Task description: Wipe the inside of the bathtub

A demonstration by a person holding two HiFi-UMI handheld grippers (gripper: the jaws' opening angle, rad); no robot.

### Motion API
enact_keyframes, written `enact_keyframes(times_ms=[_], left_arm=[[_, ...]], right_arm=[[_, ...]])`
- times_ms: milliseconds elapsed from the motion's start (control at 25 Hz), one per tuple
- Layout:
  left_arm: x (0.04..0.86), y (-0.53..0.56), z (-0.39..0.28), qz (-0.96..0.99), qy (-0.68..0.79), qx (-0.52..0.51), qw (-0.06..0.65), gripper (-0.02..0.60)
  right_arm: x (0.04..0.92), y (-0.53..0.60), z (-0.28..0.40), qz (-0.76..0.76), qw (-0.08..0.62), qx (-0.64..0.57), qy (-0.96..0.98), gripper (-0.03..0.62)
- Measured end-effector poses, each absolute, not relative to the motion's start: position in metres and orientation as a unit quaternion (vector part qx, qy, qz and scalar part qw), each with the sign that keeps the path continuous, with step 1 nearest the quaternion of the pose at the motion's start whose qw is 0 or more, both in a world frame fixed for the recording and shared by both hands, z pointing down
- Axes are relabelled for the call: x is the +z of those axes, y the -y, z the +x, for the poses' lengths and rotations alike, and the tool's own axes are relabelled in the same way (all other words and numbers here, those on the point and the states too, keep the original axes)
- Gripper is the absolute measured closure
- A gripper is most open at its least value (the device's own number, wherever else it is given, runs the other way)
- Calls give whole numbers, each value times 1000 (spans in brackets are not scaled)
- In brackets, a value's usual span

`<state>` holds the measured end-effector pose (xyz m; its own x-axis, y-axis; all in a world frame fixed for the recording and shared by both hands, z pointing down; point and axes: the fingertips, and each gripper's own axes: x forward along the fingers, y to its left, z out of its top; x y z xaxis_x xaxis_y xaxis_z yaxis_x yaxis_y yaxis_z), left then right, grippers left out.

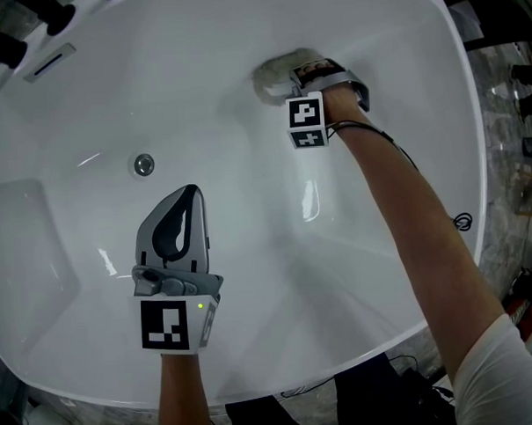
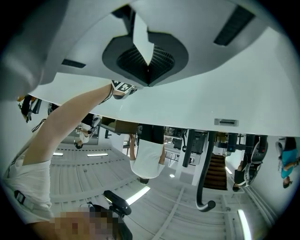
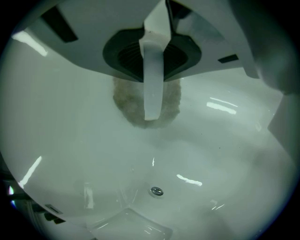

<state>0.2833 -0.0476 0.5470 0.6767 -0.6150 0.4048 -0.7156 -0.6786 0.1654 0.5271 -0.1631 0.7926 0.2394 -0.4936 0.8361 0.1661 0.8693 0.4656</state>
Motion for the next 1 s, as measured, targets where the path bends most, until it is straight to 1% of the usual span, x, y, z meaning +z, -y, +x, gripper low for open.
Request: enact_keyframes(times_ms=[400, 760, 1000], left_arm=[[537, 40, 306, 906, 359, 163, 153, 574], [514, 35, 331, 913, 345, 157, 151, 574], [501, 34, 332, 915, 338, 159, 155, 574]], right_arm=[[760, 158, 595, 163, 791, -202, 555, 500], [727, 151, 616, 187, 787, -194, 555, 500], [708, 148, 626, 207, 786, -185, 552, 500]])
